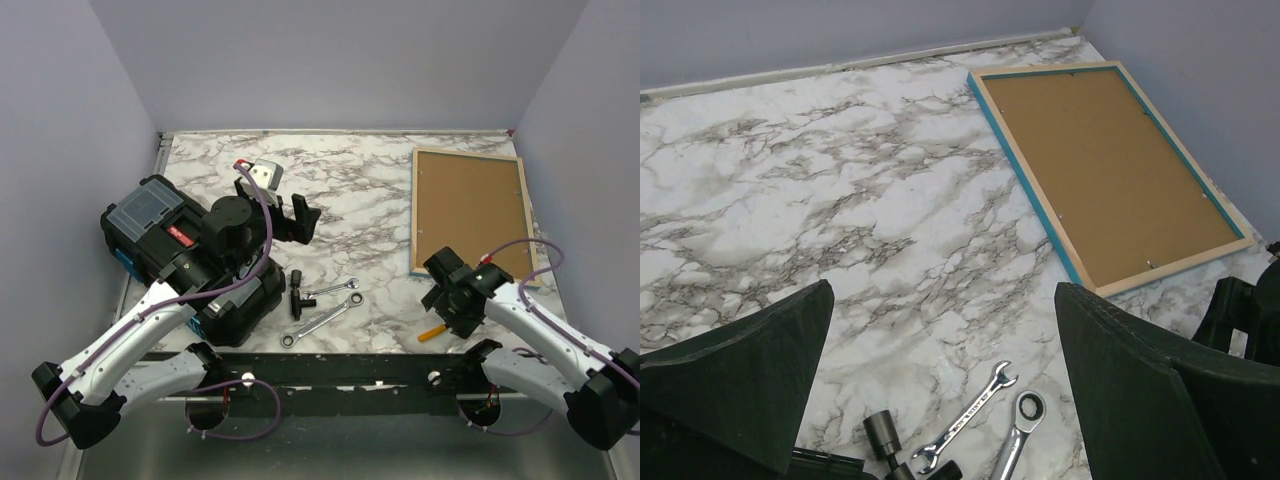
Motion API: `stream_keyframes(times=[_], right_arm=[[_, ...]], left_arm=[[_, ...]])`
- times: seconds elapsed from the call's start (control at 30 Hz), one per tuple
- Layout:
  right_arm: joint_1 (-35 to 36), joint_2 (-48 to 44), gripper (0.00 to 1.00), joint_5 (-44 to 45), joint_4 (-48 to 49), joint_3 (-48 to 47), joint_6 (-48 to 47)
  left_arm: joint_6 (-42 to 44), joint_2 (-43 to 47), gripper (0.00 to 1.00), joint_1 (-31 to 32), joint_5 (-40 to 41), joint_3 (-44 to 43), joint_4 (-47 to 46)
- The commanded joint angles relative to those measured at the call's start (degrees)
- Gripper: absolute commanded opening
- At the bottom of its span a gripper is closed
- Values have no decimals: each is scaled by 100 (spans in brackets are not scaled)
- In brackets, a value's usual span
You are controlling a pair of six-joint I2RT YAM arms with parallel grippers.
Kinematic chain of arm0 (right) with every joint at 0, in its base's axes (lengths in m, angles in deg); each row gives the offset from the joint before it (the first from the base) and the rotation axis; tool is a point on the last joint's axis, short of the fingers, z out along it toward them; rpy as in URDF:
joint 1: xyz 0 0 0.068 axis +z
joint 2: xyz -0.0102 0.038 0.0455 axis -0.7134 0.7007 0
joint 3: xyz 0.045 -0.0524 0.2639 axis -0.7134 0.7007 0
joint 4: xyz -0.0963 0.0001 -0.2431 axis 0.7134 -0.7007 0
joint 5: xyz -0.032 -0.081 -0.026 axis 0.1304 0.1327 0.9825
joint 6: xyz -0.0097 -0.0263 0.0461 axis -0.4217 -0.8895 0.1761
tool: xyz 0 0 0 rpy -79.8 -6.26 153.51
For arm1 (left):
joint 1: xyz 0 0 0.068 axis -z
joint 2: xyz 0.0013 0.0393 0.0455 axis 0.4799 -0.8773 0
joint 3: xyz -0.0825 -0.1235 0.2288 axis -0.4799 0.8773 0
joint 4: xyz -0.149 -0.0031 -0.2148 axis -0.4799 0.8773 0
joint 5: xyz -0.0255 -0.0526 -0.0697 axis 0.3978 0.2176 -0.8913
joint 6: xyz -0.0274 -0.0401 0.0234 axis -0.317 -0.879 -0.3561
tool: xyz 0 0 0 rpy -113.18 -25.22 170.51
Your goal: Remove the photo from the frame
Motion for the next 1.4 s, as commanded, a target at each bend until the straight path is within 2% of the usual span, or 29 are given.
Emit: stream_keyframes(times=[0.0, 0.2, 0.4, 0.47, 0.5, 0.6, 0.67, 0.8, 0.9, 1.07, 1.17, 1.27, 1.37], right_arm=[[-9, 553, 77, -37, -147, 5, 382], [-1, 1106, 70, 242, -99, -185, 554], [-5, 1680, 65, -71, 812, 123, 607], [0, 1779, 49, -139, 1162, 386, 733], [-1, 1793, 44, -192, 1286, 519, 808], [5, 1701, 34, -218, 1312, 632, 894], [0, 1509, 34, -114, 1247, 662, 916], [3, 1011, 16, 216, 873, 394, 811], [5, 589, 8, 263, 574, 125, 732], [-1, 29, 3, -240, 1226, -64, -276], [5, -125, 0, -1053, 2432, 25, -1735], [5, -630, 0, -1860, 3781, 453, -2804], [-3, -760, 0, -2464, 4595, 770, -3618]], left_arm=[[60, 11, 95, -19, -134, 15, -39], [55, 32, 95, -20, -136, 4, -36], [59, 77, 95, -20, -156, 19, -34], [68, 112, 95, -20, -126, 11, -25], [68, 139, 95, -20, -110, 28, -55], [86, 145, 95, -20, -115, 74, -101], [78, 95, 95, -20, -127, 28, -55], [33, 72, 95, -20, -233, 30, -59], [51, 23, 95, -16, -194, 18, -42], [-25, -130, 95, -20, -328, 21, -52], [-100, -378, 95, -16, -596, -76, 36], [-238, -644, 96, -20, -1301, -173, 67], [-494, -946, 96, -20, -2100, -130, -152]])
